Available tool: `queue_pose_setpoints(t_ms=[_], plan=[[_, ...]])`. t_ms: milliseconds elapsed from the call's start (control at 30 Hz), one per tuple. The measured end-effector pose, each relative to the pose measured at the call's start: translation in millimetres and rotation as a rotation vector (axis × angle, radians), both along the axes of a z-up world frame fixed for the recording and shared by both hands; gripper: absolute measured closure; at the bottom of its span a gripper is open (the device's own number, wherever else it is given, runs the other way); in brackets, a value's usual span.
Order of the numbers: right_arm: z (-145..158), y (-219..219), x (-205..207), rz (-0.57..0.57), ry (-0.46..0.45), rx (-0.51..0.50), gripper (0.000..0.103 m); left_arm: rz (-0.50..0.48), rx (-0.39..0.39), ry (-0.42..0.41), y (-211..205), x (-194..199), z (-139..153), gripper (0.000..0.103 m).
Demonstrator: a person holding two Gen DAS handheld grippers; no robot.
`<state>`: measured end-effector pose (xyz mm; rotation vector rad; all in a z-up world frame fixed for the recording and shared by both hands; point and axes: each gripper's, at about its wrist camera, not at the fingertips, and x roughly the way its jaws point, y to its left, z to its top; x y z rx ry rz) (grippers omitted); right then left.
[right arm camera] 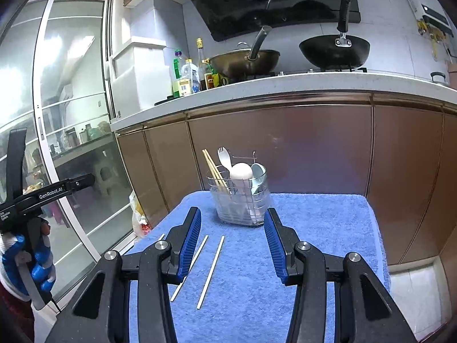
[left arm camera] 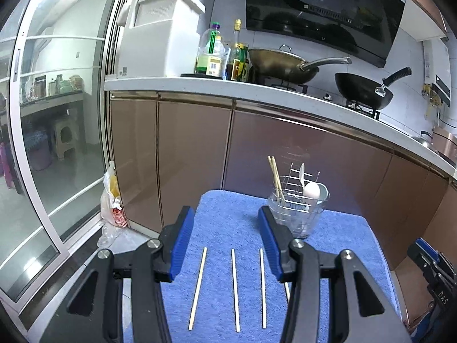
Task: Organize utensils
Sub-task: 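Withdraw both open tools from the holder back over the towel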
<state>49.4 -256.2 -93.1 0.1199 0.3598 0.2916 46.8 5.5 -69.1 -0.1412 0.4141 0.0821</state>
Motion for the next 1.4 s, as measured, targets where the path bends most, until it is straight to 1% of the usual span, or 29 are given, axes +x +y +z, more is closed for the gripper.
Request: queue_pose_setpoints(t_ms=[200,333,500,700,933,1000,1100,1400], plan=[[6.5,-4.7,-7.6,-0.033,-0.023,-0.022,0.057,-0.022,0.025,-0.018,-14.6,-4.5,7.8,0.058],[13.3,-8.1,-13.9,-0.088,-0.030,-0.051,0.057,-0.036,0.049,-0.020,-23.1,-8.9,9.6,0.058],[22.8,-9.3,-25.3,-0.137,-0.053,-0.093,0.057,-0.044,0.065,-0.022,-26.2,-16.1,12.8,0.058],[34.7,-7.3,-38.1,-0.183,-0.092,-0.141,0.057,-0.044,0.072,-0.052,-25.4,-27.0,22.0,0.058],[44.8,-6.4,-49.4,-0.208,-0.131,-0.174,0.057,-0.055,0.079,-0.080,-23.7,-35.5,27.4,0.057],[46.2,-5.4,-50.9,-0.207,-0.137,-0.179,0.057,-0.061,0.079,-0.082,-22.8,-35.8,27.4,0.050],[46.6,-5.0,-49.4,-0.204,-0.137,-0.186,0.057,-0.061,0.085,-0.092,-21.2,-35.4,28.1,0.049],[40.0,-5.6,-33.4,-0.197,-0.106,-0.187,0.055,-0.066,0.066,-0.053,-13.0,-21.3,19.4,0.049]])
